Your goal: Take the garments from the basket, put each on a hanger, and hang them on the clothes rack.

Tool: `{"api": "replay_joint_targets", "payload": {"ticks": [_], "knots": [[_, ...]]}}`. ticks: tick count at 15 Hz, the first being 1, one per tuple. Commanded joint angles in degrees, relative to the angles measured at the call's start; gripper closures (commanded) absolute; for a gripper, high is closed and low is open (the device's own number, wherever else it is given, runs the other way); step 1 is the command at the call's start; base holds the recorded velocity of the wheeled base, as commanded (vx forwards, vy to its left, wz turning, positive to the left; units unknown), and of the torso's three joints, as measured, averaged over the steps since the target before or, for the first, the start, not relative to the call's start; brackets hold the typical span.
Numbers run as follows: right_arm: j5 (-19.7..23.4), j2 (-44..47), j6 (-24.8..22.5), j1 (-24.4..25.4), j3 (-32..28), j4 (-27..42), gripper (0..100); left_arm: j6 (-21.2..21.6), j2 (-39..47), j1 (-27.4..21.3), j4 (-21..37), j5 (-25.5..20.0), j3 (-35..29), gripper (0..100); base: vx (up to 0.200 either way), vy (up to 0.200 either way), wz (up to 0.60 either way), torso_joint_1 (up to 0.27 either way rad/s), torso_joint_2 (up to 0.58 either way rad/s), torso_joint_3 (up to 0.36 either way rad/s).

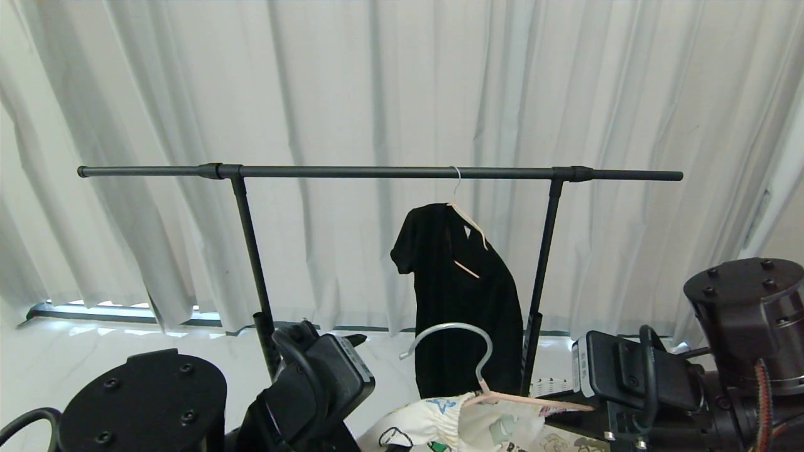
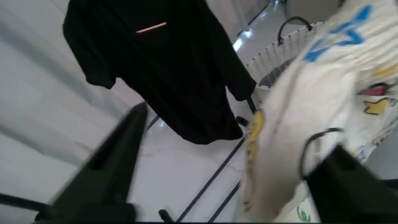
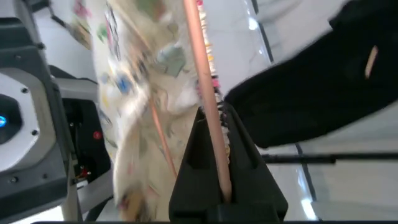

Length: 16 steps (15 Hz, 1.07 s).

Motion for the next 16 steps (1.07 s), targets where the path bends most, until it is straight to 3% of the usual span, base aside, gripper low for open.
{"api": "replay_joint_targets", "payload": {"ticks": [1,5,8,13,16], "knots": [[0.0,-2.7,-0.1,-1.7,1.8,-0.2,100,0.0,-1.1,1.4,0.0,0.1,0.3,0,0.000,0.000,0.00,0.000,0.00,0.000],[0.1,-6.4,0.0,-7.6,3.4,-0.2,100,0.0,-3.9,1.5,0.0,0.1,4.1,0,0.000,0.000,0.00,0.000,0.00,0.000],[0.2,-6.8,0.1,-11.6,3.6,-0.3,100,0.0,-4.4,1.4,-0.2,0.0,3.6,0,0.000,0.000,0.00,0.000,0.00,0.000],[0.3,-6.8,0.1,-11.8,3.6,-0.4,100,-0.2,-3.7,1.2,-1.8,-0.2,2.8,0,0.000,0.000,0.00,0.000,0.00,0.000],[1.8,-7.0,0.2,-9.1,3.6,-0.4,100,-0.2,-0.2,0.6,-3.4,-0.2,0.8,0,0.000,0.000,0.00,0.000,0.00,0.000]]}}
